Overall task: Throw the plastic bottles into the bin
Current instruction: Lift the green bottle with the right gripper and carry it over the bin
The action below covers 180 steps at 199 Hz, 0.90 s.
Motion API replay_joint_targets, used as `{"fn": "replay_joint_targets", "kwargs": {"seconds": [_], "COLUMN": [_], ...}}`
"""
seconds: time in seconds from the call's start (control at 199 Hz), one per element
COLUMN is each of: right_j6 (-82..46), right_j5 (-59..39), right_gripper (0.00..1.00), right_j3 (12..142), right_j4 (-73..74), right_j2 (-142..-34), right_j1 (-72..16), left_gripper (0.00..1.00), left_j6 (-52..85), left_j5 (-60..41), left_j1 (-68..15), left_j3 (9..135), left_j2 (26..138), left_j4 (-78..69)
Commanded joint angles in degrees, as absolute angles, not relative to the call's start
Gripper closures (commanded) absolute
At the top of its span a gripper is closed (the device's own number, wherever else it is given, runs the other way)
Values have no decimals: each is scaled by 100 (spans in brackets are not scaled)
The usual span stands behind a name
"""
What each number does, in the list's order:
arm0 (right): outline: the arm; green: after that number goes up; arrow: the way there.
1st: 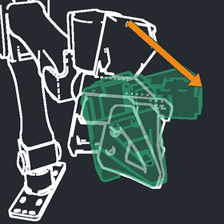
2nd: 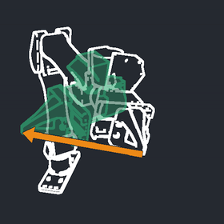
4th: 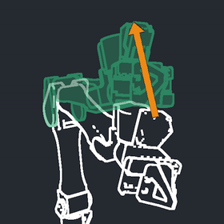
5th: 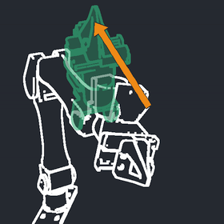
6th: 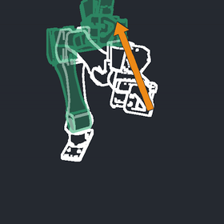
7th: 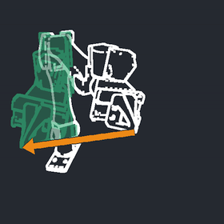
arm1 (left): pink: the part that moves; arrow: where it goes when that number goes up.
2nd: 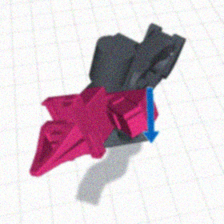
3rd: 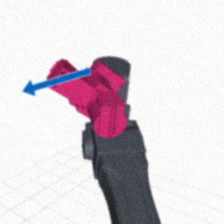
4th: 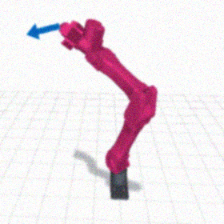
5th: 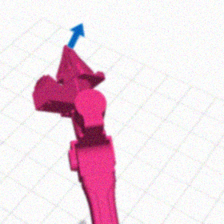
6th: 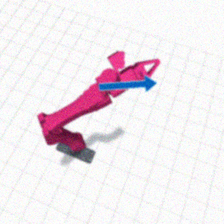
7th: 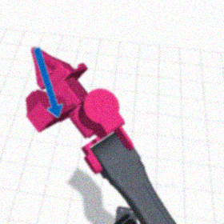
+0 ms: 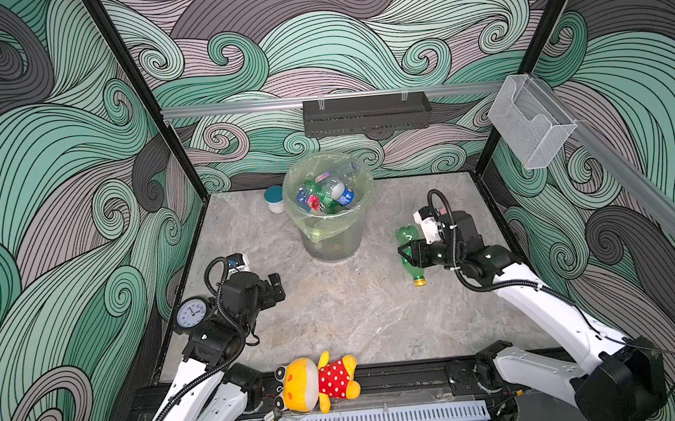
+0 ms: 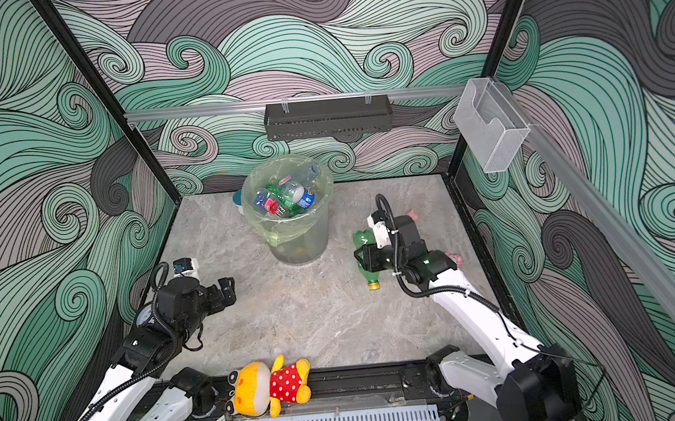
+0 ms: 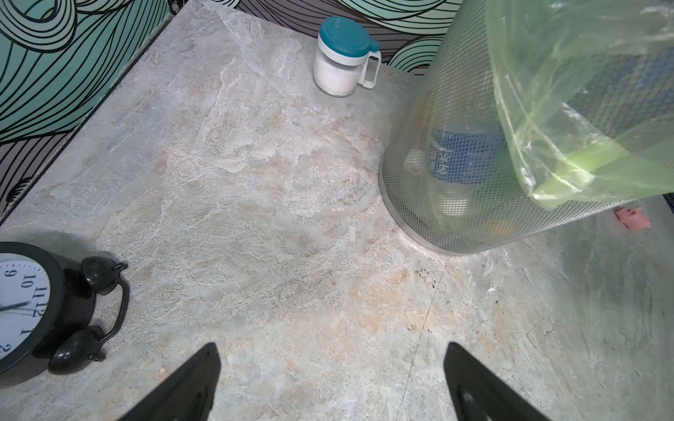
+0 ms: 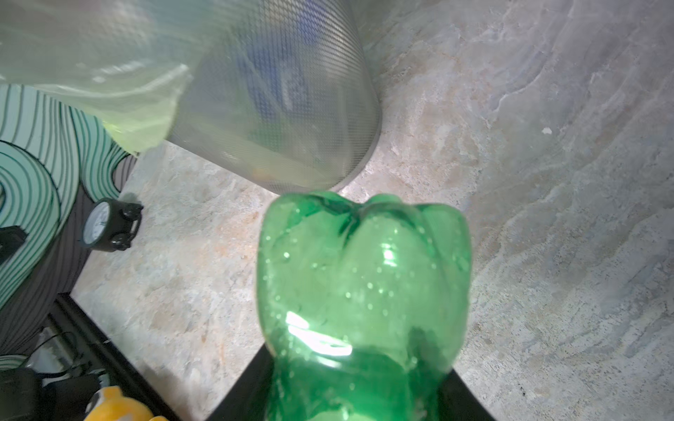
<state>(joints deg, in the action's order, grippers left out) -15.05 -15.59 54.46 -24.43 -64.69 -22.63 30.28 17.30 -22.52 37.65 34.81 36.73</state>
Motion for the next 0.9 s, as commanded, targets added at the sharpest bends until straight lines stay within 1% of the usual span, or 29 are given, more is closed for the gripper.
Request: {"fn": "replay_joint_targets", "kwargs": {"seconds": [0.0, 0.141, 0.166, 0.191, 0.246, 0.301, 0.356, 0.472, 0.532, 0.753, 0.898], "right_j6": [-1244, -1171, -1199, -1256, -1388, -1422, -1417, -1310, -1238, -1050, -1096], "right_j5": [-1907, -2074, -2055, -2012, -1933, -1921, -1834, -1786, -1726, -1332, -1205], "right_gripper": [51, 49, 46, 40, 32, 27, 23, 15, 13, 9, 9], "right_j3": [6681, 8782, 9163, 9518, 10213, 10758, 11011, 10707, 10414, 9111, 8543], "right_j4": [-2503, -2472, -2463, -2437, -2434, -2547, -2605, -2382, -2296, -2185, -2162], "right_j2": [-6882, -8192, -8466, -8714, -9228, -9602, -9791, -9638, -9436, -8426, -7907], "right_j1": [-2418, -2687, -2727, -2765, -2808, -2845, -2871, -2881, -2871, -2783, -2634], "left_gripper": [3, 3, 3, 3, 3, 3, 3, 3, 3, 3, 3], "left_j6": [3117, 3170, 3188, 3199, 3216, 3210, 3213, 3191, 3165, 3125, 3112], "left_j5": [1713, 1671, 1662, 1661, 1641, 1635, 1623, 1615, 1619, 1584, 1507], "left_j1": [-2214, -2215, -2212, -2210, -2212, -2209, -2210, -2213, -2212, -2214, -2210], "left_j3": [3735, 3735, 3735, 3735, 3734, 3752, 3791, 3806, 3780, 3745, 3752], "left_j2": [3435, 3434, 3432, 3428, 3412, 3425, 3428, 3444, 3466, 3761, 3957], "left_j4": [3588, 3577, 3577, 3583, 3584, 3598, 3641, 3643, 3600, 3408, 3253]}}
